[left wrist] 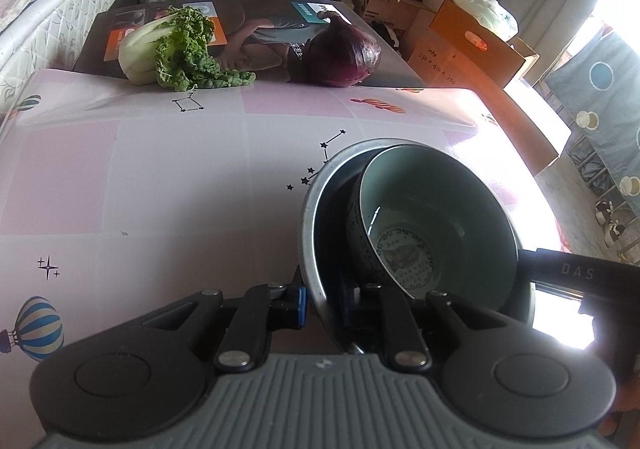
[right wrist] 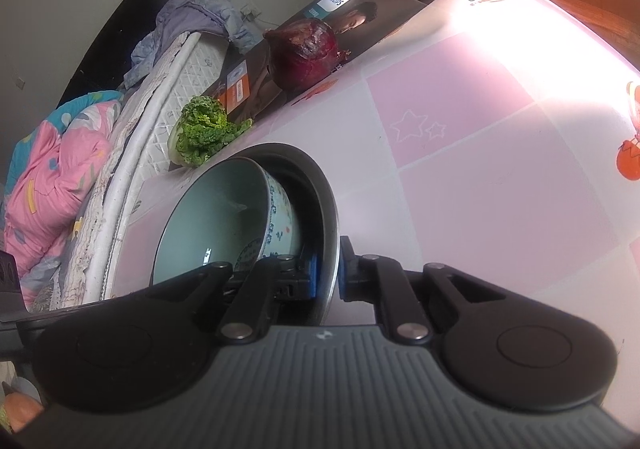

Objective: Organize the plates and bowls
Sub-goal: 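Lift the nested steel and green bowls with both tools over the plate stack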

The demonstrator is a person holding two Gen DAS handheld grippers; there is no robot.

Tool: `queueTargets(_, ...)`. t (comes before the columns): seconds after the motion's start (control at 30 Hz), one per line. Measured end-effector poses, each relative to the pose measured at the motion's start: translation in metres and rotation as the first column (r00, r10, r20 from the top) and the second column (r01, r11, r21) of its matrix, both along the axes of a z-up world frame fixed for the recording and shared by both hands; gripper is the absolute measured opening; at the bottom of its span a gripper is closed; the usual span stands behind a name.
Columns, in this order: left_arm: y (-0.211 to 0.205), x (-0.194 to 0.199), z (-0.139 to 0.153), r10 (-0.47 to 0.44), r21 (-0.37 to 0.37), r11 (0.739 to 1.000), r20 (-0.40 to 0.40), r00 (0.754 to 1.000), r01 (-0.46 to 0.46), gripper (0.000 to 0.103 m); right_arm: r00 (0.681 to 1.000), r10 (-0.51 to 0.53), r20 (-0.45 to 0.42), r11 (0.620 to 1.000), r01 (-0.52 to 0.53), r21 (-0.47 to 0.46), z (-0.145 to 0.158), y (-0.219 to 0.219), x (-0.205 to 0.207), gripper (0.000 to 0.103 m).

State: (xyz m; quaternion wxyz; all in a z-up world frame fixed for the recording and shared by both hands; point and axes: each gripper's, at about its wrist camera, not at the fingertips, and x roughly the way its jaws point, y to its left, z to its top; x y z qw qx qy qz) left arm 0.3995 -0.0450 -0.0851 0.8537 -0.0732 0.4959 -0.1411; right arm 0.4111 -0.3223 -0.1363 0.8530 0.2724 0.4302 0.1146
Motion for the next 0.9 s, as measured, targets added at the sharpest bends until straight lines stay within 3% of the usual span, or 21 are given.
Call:
queueTargets(0.5, -0.005, -0.005, 0.011, -0.007, -0.004, 1.000, 0.044, 0.999, 0.007, 0.015, 0.999, -0.001, 0.042, 1.000, 0.001, -0.009, 0.009, -0.002, -0.009, 0.009)
queueTargets(0.9, -0.003, -0.020, 0.043, -0.003, -0.030, 1.000, 0.091, 0.996, 0.006, 0.015, 0.995, -0.010, 0.098, 1.000, 0.012, -0.017, 0.047, -0.006, -0.024, 0.009)
